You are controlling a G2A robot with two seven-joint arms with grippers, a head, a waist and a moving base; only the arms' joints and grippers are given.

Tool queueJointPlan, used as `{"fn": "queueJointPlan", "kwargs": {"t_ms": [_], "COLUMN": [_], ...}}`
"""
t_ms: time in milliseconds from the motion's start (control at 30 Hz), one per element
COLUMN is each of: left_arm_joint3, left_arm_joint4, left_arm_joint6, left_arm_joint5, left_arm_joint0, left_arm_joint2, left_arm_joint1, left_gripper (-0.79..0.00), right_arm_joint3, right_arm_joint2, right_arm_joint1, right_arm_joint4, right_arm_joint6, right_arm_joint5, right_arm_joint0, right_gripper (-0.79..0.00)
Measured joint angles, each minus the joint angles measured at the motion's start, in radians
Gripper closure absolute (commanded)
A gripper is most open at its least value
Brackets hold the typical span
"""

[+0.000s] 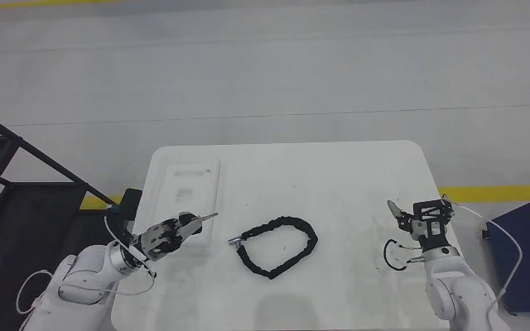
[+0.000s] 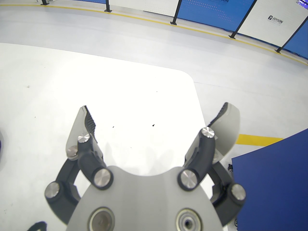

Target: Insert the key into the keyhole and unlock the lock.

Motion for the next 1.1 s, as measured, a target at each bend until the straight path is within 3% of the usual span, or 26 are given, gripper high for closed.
{"fn": "queueJointPlan", "kwargs": {"t_ms": [333, 667, 900, 1100], "left_arm_joint3": [0.095, 0.094, 0.094, 0.094], "left_arm_joint4": [-0.296, -0.279, -0.279, -0.279], "left_arm_joint6": [-0.158, -0.156, -0.156, -0.156], "left_arm_joint5": [0.000, 0.000, 0.000, 0.000], "left_arm_joint0": [-0.007, -0.007, -0.007, -0.007], "left_arm_joint2": [-0.058, -0.058, -0.058, -0.058], "left_arm_joint1": [-0.003, -0.003, -0.003, -0.003], "left_gripper": [0.000, 0.000, 0.000, 0.000], "right_arm_joint3": [0.000, -0.040, -0.152, -0.201], "right_arm_joint2": [0.000, 0.034, -0.051, -0.208], "right_arm_joint1": [0.000, 0.002, 0.004, 0.002], "right_arm_joint4": [0.000, -0.006, -0.231, -0.406], "right_arm_joint6": [0.000, 0.036, 0.170, 0.288], "right_arm_joint5": [0.000, 0.003, -0.038, -0.180], "right_arm_joint0": [0.000, 0.035, 0.084, 0.171], "right_gripper": [-0.785, -0.785, -0.785, -0.785]}}
